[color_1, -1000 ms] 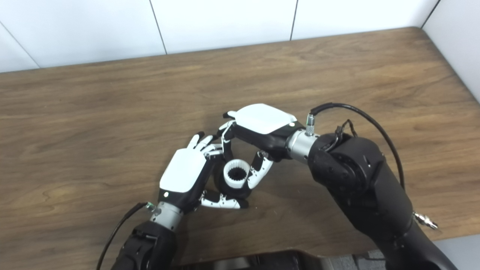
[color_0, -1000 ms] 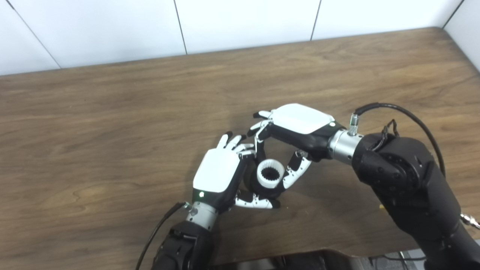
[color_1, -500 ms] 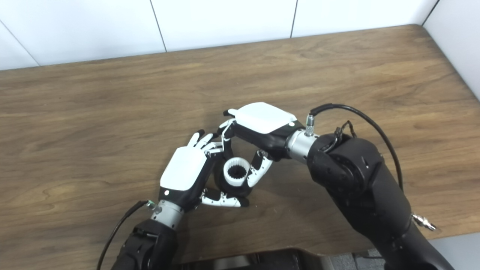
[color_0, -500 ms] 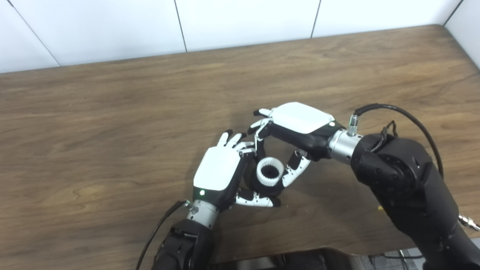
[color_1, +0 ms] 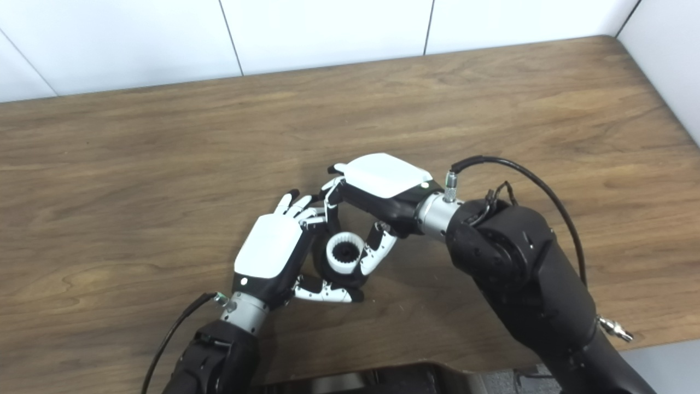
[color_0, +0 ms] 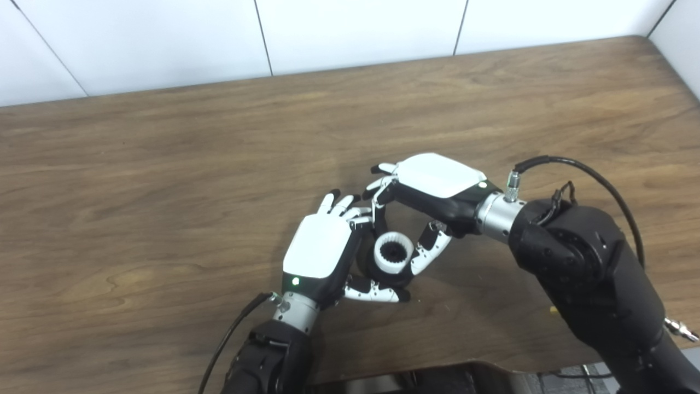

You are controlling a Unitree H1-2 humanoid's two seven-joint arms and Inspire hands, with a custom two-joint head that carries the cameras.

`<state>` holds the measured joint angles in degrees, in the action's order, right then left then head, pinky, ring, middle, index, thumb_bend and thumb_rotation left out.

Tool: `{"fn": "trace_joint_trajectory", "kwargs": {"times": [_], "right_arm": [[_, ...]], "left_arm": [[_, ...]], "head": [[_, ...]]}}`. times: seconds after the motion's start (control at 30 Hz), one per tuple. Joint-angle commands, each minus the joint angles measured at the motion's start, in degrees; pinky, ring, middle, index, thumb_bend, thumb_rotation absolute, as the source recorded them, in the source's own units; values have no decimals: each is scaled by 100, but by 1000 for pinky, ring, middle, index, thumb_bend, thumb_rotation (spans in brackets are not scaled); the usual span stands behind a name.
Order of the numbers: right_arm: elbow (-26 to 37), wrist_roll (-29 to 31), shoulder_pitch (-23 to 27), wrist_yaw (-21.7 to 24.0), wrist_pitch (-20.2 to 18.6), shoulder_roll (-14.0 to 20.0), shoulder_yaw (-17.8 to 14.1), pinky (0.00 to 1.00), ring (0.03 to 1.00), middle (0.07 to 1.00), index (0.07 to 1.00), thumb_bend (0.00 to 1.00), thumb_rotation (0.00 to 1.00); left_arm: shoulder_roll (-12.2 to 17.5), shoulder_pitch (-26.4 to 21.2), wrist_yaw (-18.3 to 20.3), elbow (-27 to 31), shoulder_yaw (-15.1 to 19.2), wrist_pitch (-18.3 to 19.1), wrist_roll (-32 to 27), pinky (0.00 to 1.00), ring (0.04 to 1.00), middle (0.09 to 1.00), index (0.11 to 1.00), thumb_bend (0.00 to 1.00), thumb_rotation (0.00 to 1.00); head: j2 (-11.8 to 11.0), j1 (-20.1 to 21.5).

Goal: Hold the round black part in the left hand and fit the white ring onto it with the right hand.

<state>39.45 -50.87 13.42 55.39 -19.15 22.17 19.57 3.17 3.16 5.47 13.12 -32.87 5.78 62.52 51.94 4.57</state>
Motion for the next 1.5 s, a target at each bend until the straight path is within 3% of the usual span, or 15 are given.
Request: {"fn": "trace_joint_trajectory", "kwargs": {"times": [0.0, 0.47, 0.5, 0.53, 0.67, 0.83, 1.03, 1.47], "right_arm": [[80, -3, 149, -94, 121, 7, -80, 958, 976, 848, 483, 524, 133], [108, -117, 166, -2, 203, 31, -106, 955, 984, 856, 491, 525, 150], [117, -134, 183, 26, 199, 36, -110, 948, 987, 862, 560, 772, 212], [128, -148, 201, 61, 193, 39, -115, 942, 990, 866, 591, 864, 244], [161, -204, 267, 153, 291, 81, -122, 968, 1000, 886, 675, 987, 340], [210, -231, 345, 319, 290, 139, -117, 1000, 1000, 921, 775, 1000, 409], [239, -282, 402, 466, 232, 120, -154, 1000, 1000, 943, 826, 1000, 419], [255, -123, 519, 549, 227, 130, -405, 1000, 1000, 944, 812, 1000, 407]], "left_arm": [[-50, 26, 114, 23, -93, 17, 67, 1000, 923, 788, 482, 525, 57], [-43, 19, 129, 31, -93, 21, 72, 1000, 924, 790, 482, 525, 57], [-40, 16, 127, 26, -92, 19, 71, 1000, 923, 790, 482, 525, 57], [-38, 14, 128, 26, -91, 17, 70, 1000, 923, 790, 482, 525, 57], [-26, 4, 106, 3, -87, -4, 59, 1000, 921, 790, 482, 525, 57], [-18, -5, 29, -42, -79, -41, 33, 1000, 919, 788, 482, 525, 57], [-2, -13, 16, -58, -71, -49, 29, 1000, 922, 790, 482, 525, 57], [19, -17, 36, -68, -50, -35, 13, 1000, 924, 788, 483, 525, 57]], "head": [[7, 2], [20, -3], [15, 9], [15, 9], [7, 25], [11, 51], [12, 89], [7, 95]]}}
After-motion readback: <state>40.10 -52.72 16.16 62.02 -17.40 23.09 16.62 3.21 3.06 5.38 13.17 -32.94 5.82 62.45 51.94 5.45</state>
